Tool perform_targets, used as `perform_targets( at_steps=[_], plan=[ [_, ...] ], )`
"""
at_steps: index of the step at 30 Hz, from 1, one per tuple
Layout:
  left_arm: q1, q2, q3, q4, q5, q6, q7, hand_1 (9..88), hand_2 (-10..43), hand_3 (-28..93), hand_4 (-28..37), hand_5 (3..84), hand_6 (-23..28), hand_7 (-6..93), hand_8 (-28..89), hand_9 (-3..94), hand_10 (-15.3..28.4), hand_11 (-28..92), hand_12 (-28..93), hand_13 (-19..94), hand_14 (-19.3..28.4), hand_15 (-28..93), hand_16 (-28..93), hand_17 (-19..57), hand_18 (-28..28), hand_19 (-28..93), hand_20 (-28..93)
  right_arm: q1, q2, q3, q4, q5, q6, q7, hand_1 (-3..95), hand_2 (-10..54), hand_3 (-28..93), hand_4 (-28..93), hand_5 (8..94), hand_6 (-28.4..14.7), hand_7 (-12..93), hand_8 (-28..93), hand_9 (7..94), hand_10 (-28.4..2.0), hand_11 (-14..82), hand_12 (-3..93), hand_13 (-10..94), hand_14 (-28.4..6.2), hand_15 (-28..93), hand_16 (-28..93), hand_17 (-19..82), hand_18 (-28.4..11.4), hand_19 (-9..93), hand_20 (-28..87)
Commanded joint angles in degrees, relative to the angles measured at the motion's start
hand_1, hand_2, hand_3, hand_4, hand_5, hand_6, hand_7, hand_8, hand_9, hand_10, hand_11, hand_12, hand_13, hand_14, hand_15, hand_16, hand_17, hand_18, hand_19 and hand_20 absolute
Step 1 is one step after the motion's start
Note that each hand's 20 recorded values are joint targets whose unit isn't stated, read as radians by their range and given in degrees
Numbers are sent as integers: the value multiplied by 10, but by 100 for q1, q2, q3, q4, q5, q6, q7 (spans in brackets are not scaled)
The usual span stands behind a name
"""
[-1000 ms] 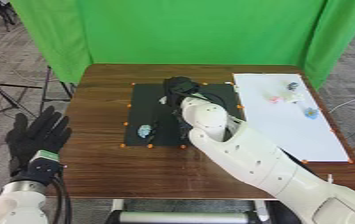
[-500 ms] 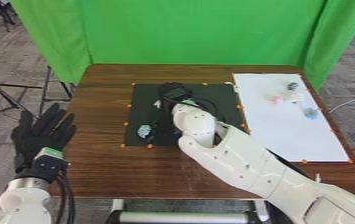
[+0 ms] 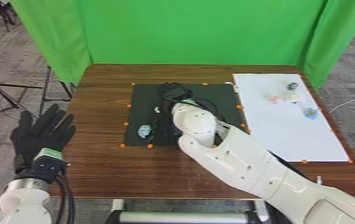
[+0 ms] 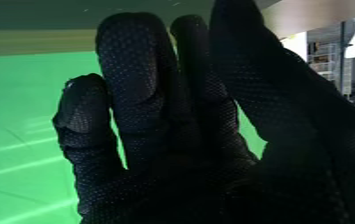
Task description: Arrange flowers
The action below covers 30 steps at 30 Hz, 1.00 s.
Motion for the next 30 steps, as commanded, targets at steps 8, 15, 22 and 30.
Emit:
perform_targets(
  at_steps=[8,15,22,30],
  plan=[
    [79,-14,-21,-15,-18,31,-41,233,109,716,-283,357,72,176,-112,302,130,219,81,208,134,344,-97,-53,101,246,69,-196,-100,474,-215,-70,-1398,-724,595,-95,714,-282,581,-9,194,-142,583,-103,118,125,672,-60,438,392,320,-232,827,362],
    [91,-37,-20,-2,-13,55,-84,233,110,715,-283,357,72,176,-112,301,130,218,81,208,134,344,-97,-52,101,245,69,-217,-15,446,-359,14,-1223,-722,601,-95,713,-283,606,-4,202,-141,614,-104,126,128,684,-57,446,407,323,-232,826,374],
    [127,-59,-64,-7,16,54,-99,234,112,714,-283,358,73,178,-113,302,130,220,82,209,134,345,-98,-53,101,247,70,-271,51,470,-487,42,-1034,-447,597,-95,721,-283,593,-11,201,-143,589,-117,119,128,686,-53,444,404,328,-233,824,379],
    [265,-96,-114,-47,-10,47,-18,234,112,716,-283,360,73,178,-113,303,131,221,81,209,134,346,-99,-52,101,247,70,-404,276,921,-783,276,-834,-163,560,-95,728,-283,501,-29,189,-142,488,-151,98,116,670,-63,480,373,335,-239,831,368]
  ],
)
